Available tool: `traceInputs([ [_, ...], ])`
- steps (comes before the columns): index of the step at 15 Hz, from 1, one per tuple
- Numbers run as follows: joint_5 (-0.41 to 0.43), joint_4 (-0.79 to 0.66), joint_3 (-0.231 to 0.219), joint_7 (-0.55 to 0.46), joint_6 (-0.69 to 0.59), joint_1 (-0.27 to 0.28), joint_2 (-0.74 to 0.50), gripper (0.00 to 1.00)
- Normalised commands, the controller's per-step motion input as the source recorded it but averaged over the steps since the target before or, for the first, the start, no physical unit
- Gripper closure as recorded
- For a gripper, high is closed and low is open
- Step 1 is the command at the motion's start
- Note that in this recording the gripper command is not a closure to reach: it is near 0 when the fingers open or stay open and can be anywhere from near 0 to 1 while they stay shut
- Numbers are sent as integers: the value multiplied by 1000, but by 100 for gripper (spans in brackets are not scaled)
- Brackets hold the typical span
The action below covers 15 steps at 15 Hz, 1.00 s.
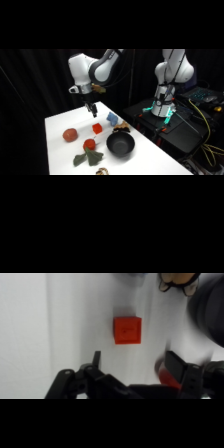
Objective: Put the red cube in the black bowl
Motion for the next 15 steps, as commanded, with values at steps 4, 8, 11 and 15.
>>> traceInputs([
  [4,121,-124,94,-192,337,-102,61,0],
  [8,137,-206,116,-196,376,-116,11,0],
  [11,170,-125,132,-228,326,-161,51,0],
  [15,213,-19,175,-267,270,-190,128,0],
])
